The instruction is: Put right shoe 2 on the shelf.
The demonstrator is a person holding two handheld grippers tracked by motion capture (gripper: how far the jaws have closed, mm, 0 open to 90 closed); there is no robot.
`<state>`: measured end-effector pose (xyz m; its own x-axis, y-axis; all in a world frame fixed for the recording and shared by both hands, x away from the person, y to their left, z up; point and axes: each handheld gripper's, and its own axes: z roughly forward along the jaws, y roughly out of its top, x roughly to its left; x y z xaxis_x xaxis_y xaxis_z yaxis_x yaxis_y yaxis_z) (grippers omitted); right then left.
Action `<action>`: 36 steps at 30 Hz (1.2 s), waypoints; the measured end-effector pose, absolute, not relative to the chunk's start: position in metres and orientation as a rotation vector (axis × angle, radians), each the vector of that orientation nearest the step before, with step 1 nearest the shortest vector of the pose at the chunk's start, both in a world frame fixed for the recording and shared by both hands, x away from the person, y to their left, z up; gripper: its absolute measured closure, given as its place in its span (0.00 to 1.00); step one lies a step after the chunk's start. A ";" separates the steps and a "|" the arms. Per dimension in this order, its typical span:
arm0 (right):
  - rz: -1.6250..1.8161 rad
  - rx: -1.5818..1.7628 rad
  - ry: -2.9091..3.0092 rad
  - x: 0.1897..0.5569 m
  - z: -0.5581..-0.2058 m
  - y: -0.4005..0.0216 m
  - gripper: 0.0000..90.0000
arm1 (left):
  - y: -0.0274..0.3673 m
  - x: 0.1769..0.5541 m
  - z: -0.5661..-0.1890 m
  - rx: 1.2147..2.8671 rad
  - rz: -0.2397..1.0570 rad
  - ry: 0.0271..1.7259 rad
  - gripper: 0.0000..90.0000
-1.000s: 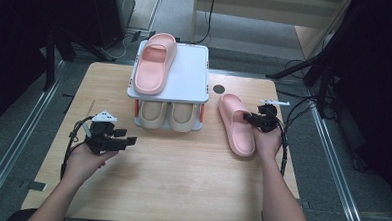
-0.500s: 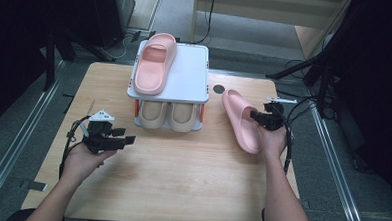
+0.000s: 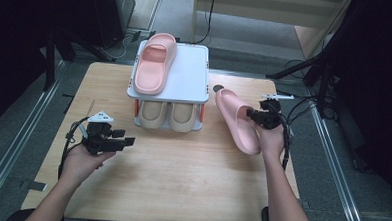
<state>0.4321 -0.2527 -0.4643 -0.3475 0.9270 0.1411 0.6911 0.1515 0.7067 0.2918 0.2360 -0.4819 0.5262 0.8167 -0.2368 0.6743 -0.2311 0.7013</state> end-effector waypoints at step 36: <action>0.920 1.421 2.137 0.495 -0.337 -0.168 0.90 | 0.228 0.291 -0.485 2.017 0.206 1.174 0.49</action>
